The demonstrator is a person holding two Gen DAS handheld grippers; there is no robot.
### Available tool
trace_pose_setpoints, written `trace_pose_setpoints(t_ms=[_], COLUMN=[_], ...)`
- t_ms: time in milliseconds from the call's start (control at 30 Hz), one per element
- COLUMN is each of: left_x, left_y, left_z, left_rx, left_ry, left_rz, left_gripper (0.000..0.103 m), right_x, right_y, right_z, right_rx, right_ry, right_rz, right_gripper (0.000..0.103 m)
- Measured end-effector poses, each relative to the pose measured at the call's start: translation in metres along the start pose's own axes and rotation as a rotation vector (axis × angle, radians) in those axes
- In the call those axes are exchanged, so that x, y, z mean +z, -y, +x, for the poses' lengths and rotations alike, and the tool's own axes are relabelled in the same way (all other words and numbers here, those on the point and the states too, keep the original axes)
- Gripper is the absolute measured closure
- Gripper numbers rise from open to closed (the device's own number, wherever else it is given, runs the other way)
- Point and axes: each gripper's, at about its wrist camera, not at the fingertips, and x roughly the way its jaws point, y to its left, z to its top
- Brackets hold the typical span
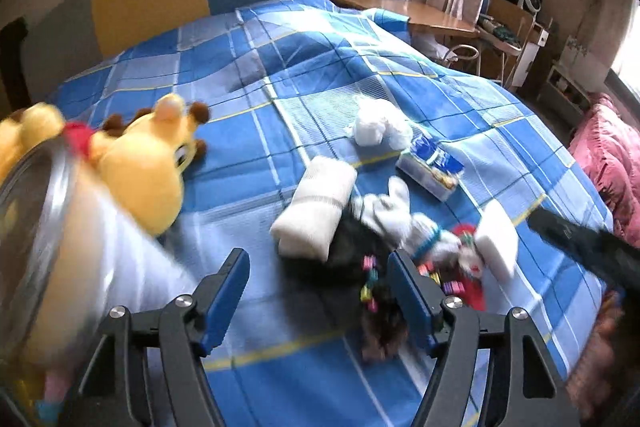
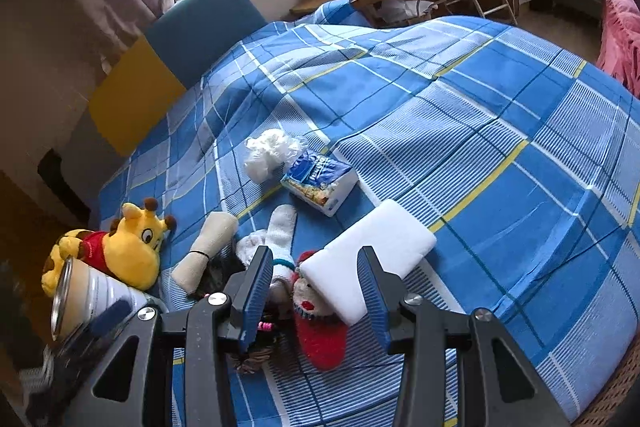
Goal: Organize soft objects
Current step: 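Grasp the beige rolled cloth with the left tool and lift it, then grasp the black hair ties with the right tool while the left tool holds the beige cloth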
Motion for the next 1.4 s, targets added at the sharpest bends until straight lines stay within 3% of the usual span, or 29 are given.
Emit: trace_pose_setpoints(t_ms=[167,367,400,467,500,567,767,967,1167,1233,1333,1400], left_x=[0.023,0.033,0.033,0.034,0.033,0.031,0.009,-0.037,-0.097,-0.117,-0.140,-0.152], left_y=[0.003,-0.007,-0.009,-0.011,-0.010,-0.009,-0.010,-0.023,-0.026,-0.024,-0.020,-0.018], left_z=[0.045,0.094,0.099,0.103,0.103,0.093,0.034,-0.013,-0.048,-0.059,-0.067,-0.069], left_rx=[-0.003,-0.043,-0.055,-0.089,-0.091,-0.098,-0.091,-0.088,-0.078,-0.077,-0.065,-0.066], left_ry=[-0.050,-0.140,-0.146,-0.155,-0.154,-0.113,-0.003,0.020,0.014,0.019,0.021,0.010], left_rz=[0.030,-0.014,-0.027,-0.043,-0.038,-0.031,-0.034,-0.108,-0.145,-0.145,-0.140,-0.146], left_gripper=[0.030,0.028,0.030,0.051,0.051,0.056,0.056,0.056,0.056,0.056,0.056,0.056], right_x=[-0.001,-0.003,-0.004,-0.004,-0.004,-0.004,-0.001,0.002,0.000,-0.003,-0.013,-0.026], right_y=[0.000,-0.004,-0.004,-0.006,-0.005,-0.004,0.004,0.025,0.020,0.014,-0.001,-0.018], right_z=[0.002,0.008,0.009,0.011,0.011,0.012,0.012,0.013,0.022,0.029,0.049,0.061], right_rx=[0.030,0.051,0.050,0.038,0.035,0.028,0.013,0.010,0.022,0.060,0.195,0.237], right_ry=[-0.017,-0.048,-0.049,-0.049,-0.048,-0.043,-0.039,-0.040,-0.080,-0.123,-0.276,-0.382], right_rz=[0.008,-0.001,-0.004,-0.012,-0.011,-0.011,0.021,0.125,0.101,0.075,0.037,-0.031], right_gripper=[0.059,0.059,0.059,0.059,0.059,0.059,0.059,0.059,0.059,0.059,0.059,0.059])
